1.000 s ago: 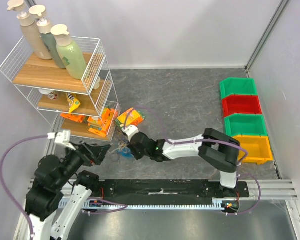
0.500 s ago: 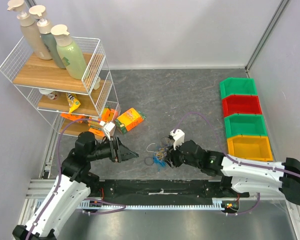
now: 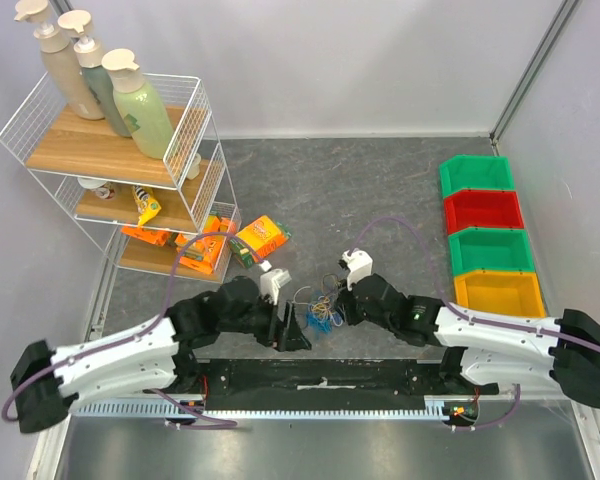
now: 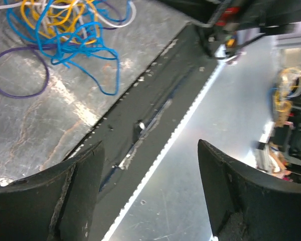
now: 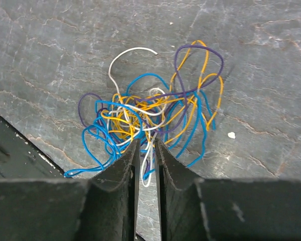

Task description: Untangle the cables

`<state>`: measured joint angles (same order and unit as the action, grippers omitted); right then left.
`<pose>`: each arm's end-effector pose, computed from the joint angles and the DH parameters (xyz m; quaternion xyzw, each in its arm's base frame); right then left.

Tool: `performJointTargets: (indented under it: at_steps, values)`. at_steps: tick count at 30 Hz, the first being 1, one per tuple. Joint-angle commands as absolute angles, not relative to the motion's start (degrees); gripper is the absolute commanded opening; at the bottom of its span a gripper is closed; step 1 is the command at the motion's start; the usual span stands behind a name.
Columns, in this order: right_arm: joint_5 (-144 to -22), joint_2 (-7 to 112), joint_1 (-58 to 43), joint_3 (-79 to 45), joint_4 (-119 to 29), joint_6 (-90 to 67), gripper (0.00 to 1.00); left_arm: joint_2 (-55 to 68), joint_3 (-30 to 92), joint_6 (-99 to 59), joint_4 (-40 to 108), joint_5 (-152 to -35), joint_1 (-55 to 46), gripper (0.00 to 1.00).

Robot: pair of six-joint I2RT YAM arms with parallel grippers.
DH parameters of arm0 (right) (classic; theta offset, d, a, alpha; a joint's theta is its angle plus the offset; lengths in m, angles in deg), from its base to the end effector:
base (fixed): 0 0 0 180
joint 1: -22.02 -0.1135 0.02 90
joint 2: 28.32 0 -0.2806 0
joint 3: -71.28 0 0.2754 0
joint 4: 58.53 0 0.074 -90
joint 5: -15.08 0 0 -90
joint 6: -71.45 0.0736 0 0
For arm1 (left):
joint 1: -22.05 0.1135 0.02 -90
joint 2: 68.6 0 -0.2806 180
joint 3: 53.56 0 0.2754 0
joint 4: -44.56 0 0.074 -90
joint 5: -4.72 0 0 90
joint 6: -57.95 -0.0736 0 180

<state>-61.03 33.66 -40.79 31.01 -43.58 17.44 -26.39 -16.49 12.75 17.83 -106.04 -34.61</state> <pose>0.1349 0.2238 0.1725 -0.1529 0.8755 0.2680 0.3720 0.0924 -0.1879 0.2019 0.1759 0.8461 -0.4696 0.1805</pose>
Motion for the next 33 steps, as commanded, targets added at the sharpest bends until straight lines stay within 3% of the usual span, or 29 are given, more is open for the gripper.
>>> performJointTargets:
  at_steps: [1, 5, 9, 12, 18, 23, 30, 33]
  values:
    - [-56.4, 29.9, -40.6, 30.1, -42.0, 20.4, 0.23, -17.4, -10.2, 12.3, 20.6, -91.7, -39.8, 0.80]
    - [-56.0, 25.1, -40.6, 32.3, -39.5, 22.1, 0.25, -11.5, -8.3, 10.9, 23.5, -89.9, -40.1, 0.76]
    - [-54.2, 20.0, -40.6, 34.3, -36.3, 23.8, 0.40, -5.8, -6.4, 9.3, 24.4, -88.2, -40.1, 0.74]
    - [-51.0, 17.8, -40.4, 35.1, -34.3, 25.0, 0.45, -1.1, -4.2, 8.5, 25.4, -88.6, -40.1, 0.75]
    - [-53.6, 22.5, -34.0, 32.8, -34.7, 19.6, 0.43, 4.6, -1.2, 7.8, 26.9, -87.2, -40.1, 0.95]
    - [-62.2, 29.7, -29.5, 32.2, -39.8, 15.6, 0.34, 8.6, 1.4, 6.2, 23.8, -83.3, -40.1, 0.97]
    - [-66.7, 31.5, -29.5, 33.8, -43.2, 16.0, 0.38, 12.2, 2.4, 4.4, 22.7, -79.0, -40.1, 0.88]
    - [-67.4, 30.1, -29.6, 34.7, -42.3, 17.0, 0.40, 15.7, 3.8, 3.1, 21.4, -77.6, -40.1, 0.78]
